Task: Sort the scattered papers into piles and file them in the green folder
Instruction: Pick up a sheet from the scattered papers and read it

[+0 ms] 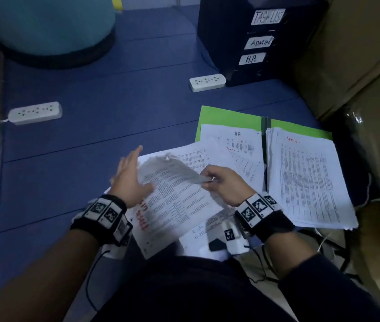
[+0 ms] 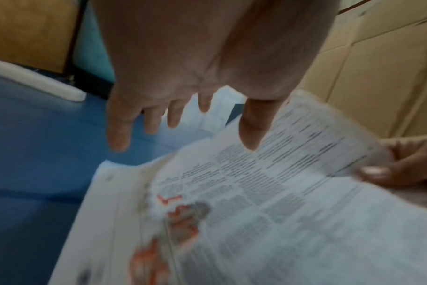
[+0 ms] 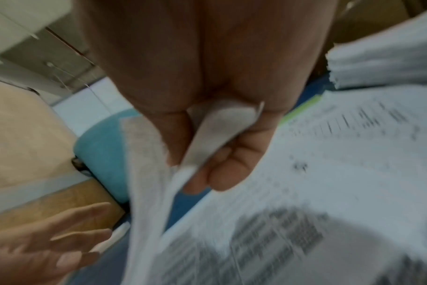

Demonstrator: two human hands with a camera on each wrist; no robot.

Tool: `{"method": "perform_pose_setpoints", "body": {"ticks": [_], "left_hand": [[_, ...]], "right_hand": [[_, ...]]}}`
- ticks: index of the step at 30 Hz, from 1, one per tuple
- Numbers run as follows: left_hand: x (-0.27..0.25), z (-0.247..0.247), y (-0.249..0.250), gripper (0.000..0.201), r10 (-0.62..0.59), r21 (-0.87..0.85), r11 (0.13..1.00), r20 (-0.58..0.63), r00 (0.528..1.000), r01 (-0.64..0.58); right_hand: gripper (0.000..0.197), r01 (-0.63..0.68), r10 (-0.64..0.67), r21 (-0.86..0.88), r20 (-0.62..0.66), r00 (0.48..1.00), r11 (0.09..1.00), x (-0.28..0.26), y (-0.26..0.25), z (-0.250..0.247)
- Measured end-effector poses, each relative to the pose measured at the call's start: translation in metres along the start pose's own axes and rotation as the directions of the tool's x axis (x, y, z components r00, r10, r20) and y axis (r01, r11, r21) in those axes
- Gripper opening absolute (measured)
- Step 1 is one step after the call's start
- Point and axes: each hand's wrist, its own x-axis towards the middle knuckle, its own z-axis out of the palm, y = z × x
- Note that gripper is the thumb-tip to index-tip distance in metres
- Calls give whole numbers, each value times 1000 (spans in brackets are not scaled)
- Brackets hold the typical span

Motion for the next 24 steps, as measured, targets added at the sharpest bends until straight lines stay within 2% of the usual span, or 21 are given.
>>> {"method": "perform_pose_setpoints", "body": {"ticks": [2,3,4,6,8,9,10,12,15,16,17,19,20,22,24], "left_hand": [[10,-3,-1,50,23,-54,998,83,996,-19],[13,-4,-4,34,4,-55,998,104,995,2],[15,-4,-6,29,-26,-59,998,112,993,33],[16,-3,-13,28,-70,-83,993,120,990,80],[17,-3,-16,20,-46,-78,995,114,992,56],[17,-3,-18,16,-33,-74,996,117,993,42],[17,-4,-18,13,-27,-75,997,123,992,36],[18,-4,-18,15,-22,-95,995,132,991,34],[21,-8,-12,11,7,-100,995,142,990,7],[23,-9,-8,11,22,-116,993,157,987,-4],[26,-10,-5,10,37,-132,991,169,985,-14],[33,-12,2,10,77,-101,993,154,985,-62],[37,-13,4,12,109,-47,993,131,985,-104],[46,-15,8,16,165,58,983,116,979,-173],[52,-17,13,14,211,115,967,130,969,-226]], "right_hand": [[4,7,-6,14,-37,999,1000,0,0,-5],[8,-4,6,14,-121,993,1000,3,4,-7],[19,-47,40,-22,-236,971,999,10,13,-9],[40,-278,185,-167,-427,885,946,23,35,-12],[46,-543,337,-299,-530,778,785,30,55,-1],[50,-614,374,-357,-548,748,704,30,61,8],[55,-643,382,-393,-562,734,657,31,67,18],[54,-633,367,-386,-570,736,671,33,72,28],[34,-659,444,-281,-552,706,698,41,68,21],[28,-643,444,-281,-528,724,712,41,67,15],[26,-584,410,-286,-487,771,760,38,66,9],[28,-379,280,-239,-363,889,894,27,62,-2],[29,-275,203,-204,-316,927,939,19,60,-8],[38,-125,85,-130,-273,958,984,8,54,-18],[45,-17,1,-61,-249,969,998,3,49,-24]]}}
